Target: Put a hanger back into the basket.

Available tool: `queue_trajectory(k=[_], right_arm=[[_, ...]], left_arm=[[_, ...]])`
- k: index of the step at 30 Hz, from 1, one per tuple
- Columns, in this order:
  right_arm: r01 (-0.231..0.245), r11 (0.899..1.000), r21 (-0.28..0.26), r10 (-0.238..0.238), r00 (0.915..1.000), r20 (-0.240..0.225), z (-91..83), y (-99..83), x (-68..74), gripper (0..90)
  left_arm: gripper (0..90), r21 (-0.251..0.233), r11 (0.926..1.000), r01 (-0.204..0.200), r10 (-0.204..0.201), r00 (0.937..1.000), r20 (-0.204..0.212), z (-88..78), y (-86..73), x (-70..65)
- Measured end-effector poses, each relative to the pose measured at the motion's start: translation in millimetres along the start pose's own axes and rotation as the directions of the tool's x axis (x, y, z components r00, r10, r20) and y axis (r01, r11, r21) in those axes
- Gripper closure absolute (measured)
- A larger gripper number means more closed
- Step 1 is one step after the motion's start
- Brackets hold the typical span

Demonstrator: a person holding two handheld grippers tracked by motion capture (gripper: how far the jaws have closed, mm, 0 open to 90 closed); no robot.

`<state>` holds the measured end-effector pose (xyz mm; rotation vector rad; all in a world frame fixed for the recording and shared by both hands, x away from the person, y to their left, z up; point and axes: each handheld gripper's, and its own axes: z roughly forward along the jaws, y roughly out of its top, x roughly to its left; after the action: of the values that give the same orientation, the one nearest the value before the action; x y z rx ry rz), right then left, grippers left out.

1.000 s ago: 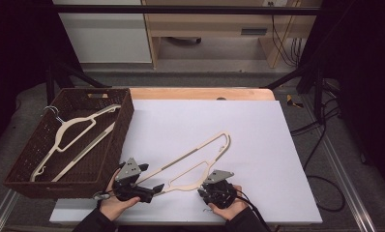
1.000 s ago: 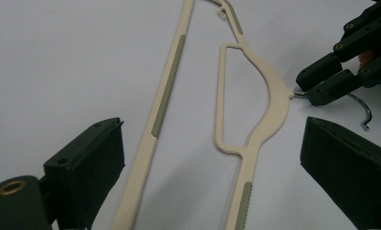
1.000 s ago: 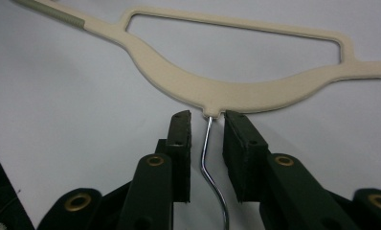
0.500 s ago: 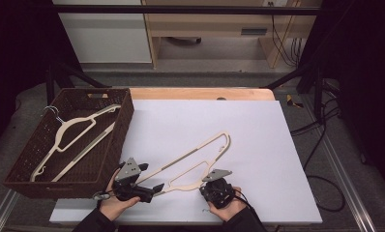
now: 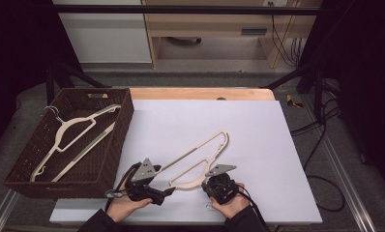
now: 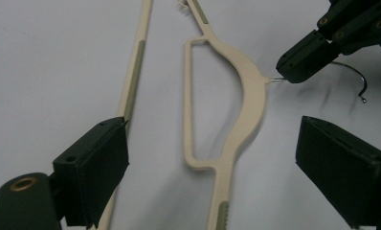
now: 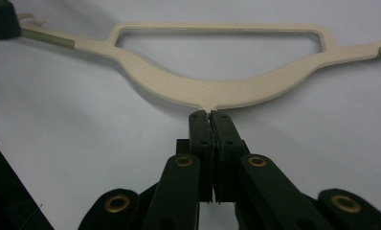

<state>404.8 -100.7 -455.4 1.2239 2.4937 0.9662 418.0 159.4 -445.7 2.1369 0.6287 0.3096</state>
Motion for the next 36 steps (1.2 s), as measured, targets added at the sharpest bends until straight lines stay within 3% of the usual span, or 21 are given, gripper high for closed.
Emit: queue_trajectory(k=[4, 8, 15, 16, 17, 19, 21, 25, 30, 32, 36], right_arm=[[0.011, 1.000, 0.003, -0.011, 0.9999, -0.002, -2.7, 3.4, -0.6, 89.2], [0.017, 1.000, -0.002, -0.017, 0.9999, -0.002, -5.8, 5.9, -1.5, 89.2], [0.002, 1.000, -0.016, -0.002, 1.0000, -0.005, -13.2, 11.1, -1.9, 89.2], [0.030, 0.999, -0.023, -0.030, 0.9995, -0.003, -13.4, 11.0, -3.5, 89.2], [0.020, 1.000, -0.021, -0.021, 0.9998, -0.003, -14.3, 11.7, -2.7, 89.2], [0.020, 1.000, -0.019, -0.020, 0.9998, -0.004, -15.5, 12.8, -2.7, 89.2], [0.028, 0.999, -0.027, -0.028, 0.9996, -0.008, -16.2, 13.4, -3.3, 89.2], [0.010, 1.000, -0.024, -0.011, 0.9999, -0.005, -18.4, 14.2, -1.9, 89.2], [0.017, 0.999, -0.035, -0.017, 0.9997, -0.017, -21.4, 15.2, -2.8, 89.2], [0.030, 0.999, -0.040, -0.031, 0.9994, -0.017, -21.8, 15.0, -3.8, 89.2], [0.035, 0.998, -0.044, -0.036, 0.9991, -0.023, -21.6, 15.2, -4.4, 88.9]], left_arm=[[15.8, 0.048, 0.9984, -0.030, 0.029, 0.9994, 0.021, 15.0, 4.9, -4.4], [22.8, 0.114, 0.9917, -0.059, 0.054, 0.9974, 0.047, 31.1, 9.3, -9.1], [34.2, 0.155, 0.9793, -0.130, 0.122, 0.9905, 0.064, 45.0, 20.2, -16.2], [36.0, 0.148, 0.9817, -0.120, 0.112, 0.9917, 0.064, 47.2, 21.4, -17.9], [37.7, 0.166, 0.9764, -0.138, 0.129, 0.9895, 0.065, 48.0, 23.4, -17.3], [41.4, 0.171, 0.9758, -0.137, 0.126, 0.9894, 0.073, 52.2, 25.7, -18.8], [43.0, 0.203, 0.9661, -0.159, 0.149, 0.9868, 0.063, 56.7, 27.8, -19.7], [49.4, 0.230, 0.9558, -0.183, 0.170, 0.9827, 0.073, 64.5, 29.3, -22.1], [63.3, 0.238, 0.9547, -0.179, 0.166, 0.9835, 0.072, 66.7, 31.1, -22.1], [64.9, 0.239, 0.9559, -0.170, 0.156, 0.9846, 0.080, 66.7, 31.0, -22.0], [68.1, 0.251, 0.9489, -0.191, 0.179, 0.9812, 0.074, 64.8, 32.1, -23.7]])
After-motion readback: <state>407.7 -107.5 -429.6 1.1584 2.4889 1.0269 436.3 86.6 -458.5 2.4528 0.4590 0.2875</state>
